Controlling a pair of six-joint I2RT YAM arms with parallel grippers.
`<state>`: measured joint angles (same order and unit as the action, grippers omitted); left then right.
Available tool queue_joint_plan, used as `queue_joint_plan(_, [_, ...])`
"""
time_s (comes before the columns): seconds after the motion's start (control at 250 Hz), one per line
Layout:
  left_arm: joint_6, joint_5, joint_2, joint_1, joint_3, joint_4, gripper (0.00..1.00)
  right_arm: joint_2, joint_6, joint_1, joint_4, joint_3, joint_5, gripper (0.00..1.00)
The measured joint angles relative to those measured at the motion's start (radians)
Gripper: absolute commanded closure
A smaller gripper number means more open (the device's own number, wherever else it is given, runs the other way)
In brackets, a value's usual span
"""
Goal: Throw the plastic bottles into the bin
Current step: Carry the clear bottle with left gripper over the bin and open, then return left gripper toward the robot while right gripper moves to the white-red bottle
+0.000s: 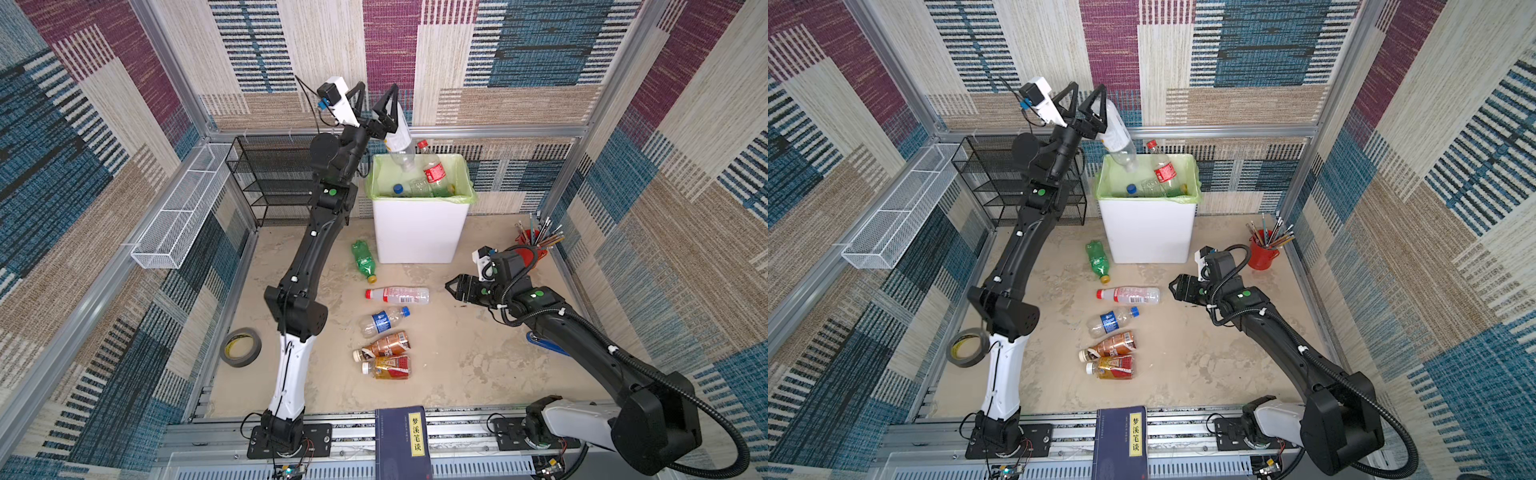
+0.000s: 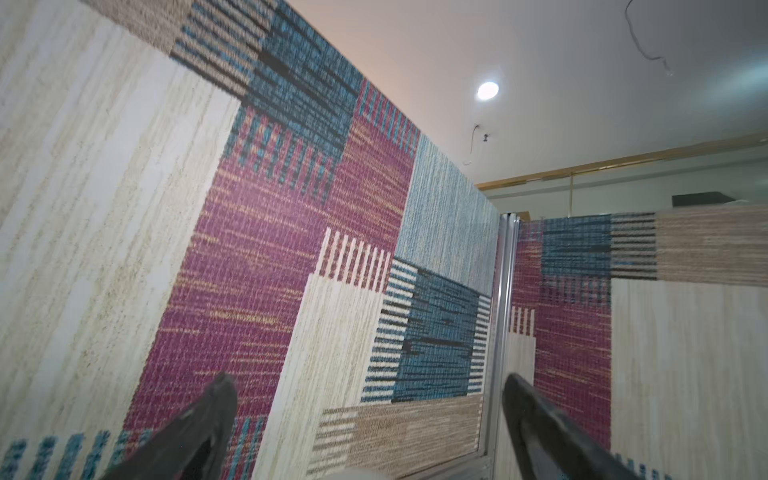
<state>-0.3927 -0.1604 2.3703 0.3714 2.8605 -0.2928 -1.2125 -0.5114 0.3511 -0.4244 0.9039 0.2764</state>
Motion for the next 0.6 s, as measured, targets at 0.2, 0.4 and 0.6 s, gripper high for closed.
queue_joint_plan(0.2, [0.037, 0.025, -0.180, -0.011, -0.305, -0.041, 0.02, 0.030, -0.024, -0.003, 0.000, -0.015, -0.018, 0.22])
queue_joint_plan(0.4, [0.046, -0.003, -0.662, -0.001, -0.850, -0.214, 0.04, 0.043, -0.035, -0.003, 0.000, -0.032, -0.016, 0.23])
queue_joint_plan(0.6, [0.048, 0.037, -1.017, -0.003, -1.451, -0.288, 0.09, 0.072, -0.046, -0.003, 0.000, -0.078, -0.008, 0.23])
